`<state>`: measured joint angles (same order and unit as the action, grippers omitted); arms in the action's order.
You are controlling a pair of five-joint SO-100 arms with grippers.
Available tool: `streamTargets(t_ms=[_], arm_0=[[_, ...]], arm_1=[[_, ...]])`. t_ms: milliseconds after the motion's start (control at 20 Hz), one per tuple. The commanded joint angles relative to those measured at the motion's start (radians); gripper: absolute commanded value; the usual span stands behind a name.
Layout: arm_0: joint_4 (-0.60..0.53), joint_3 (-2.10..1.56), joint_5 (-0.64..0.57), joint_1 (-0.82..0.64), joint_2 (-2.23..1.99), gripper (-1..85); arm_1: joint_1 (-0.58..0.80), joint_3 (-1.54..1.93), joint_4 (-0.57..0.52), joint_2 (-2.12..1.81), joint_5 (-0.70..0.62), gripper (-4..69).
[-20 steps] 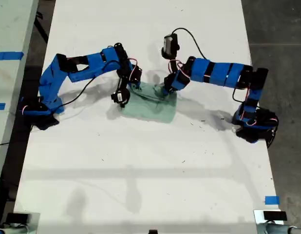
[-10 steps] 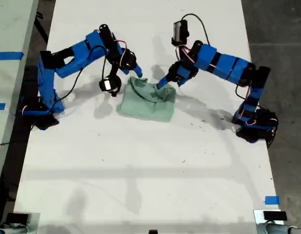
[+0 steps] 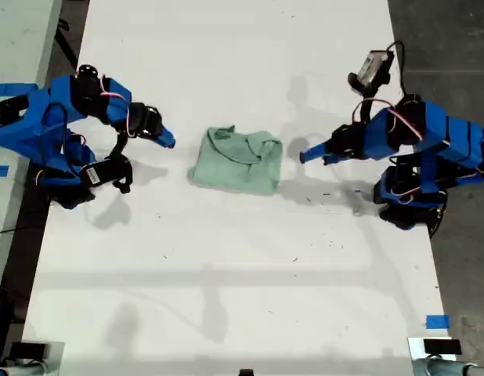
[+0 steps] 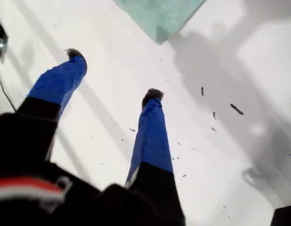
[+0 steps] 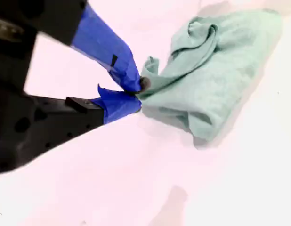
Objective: Fold tshirt
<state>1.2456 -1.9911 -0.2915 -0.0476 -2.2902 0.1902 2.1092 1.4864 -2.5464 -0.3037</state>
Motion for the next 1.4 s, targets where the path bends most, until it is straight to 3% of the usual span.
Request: streamTargets(t_ms=[0, 100, 150, 250, 350, 450, 550, 600, 650, 800, 1200, 1350], arm_0=[[-0.155, -0.446, 0.195, 0.107, -0.25, 0.2], [-0.27, -0.65, 0.272, 0.147, -0.354, 0.2], [-0.268, -0.719, 0.291, 0.149, -0.411, 0.2], [-0.195, -0.818, 0.305, 0.127, -0.563, 0.2], [-0.124, -0.98, 0.305, 0.084, -0.857, 0.1], [0.114, -1.032, 0.31, -0.006, -1.042, 0.1], [0.169, -1.028, 0.305, 0.003, -1.04, 4.3], [0.189, -1.026, 0.278, 0.021, -1.04, 8.1], [0.189, -1.026, 0.278, 0.041, -1.04, 11.3], [0.187, -1.026, 0.278, 0.094, -1.04, 12.8], [0.187, -1.026, 0.278, 0.15, -1.04, 12.9], [0.187, -1.026, 0.278, 0.249, -1.042, 13.0]], arm_1=[[-0.158, 0.295, -0.173, -0.23, 0.158, 20.2], [-0.222, 0.508, -0.23, -0.377, 0.258, 19.1], [-0.242, 0.601, -0.235, -0.485, 0.298, 17.5], [-0.272, 0.753, -0.169, -0.788, 0.337, 13.7], [-0.281, 0.844, -0.19, -0.827, 0.365, 14.2], [-0.272, 0.881, -0.222, -0.824, 0.333, 14.2], [-0.229, 0.884, -0.229, -0.824, 0.334, 14.0], [-0.192, 0.884, -0.229, -0.824, 0.304, 14.0], [-0.161, 0.884, -0.229, -0.824, 0.193, 14.0], [-0.137, 0.882, -0.229, -0.825, -0.336, 13.5], [-0.143, 0.882, -0.227, -0.825, -0.325, 11.5], [-0.143, 0.882, -0.227, -0.825, -0.325, 11.2]])
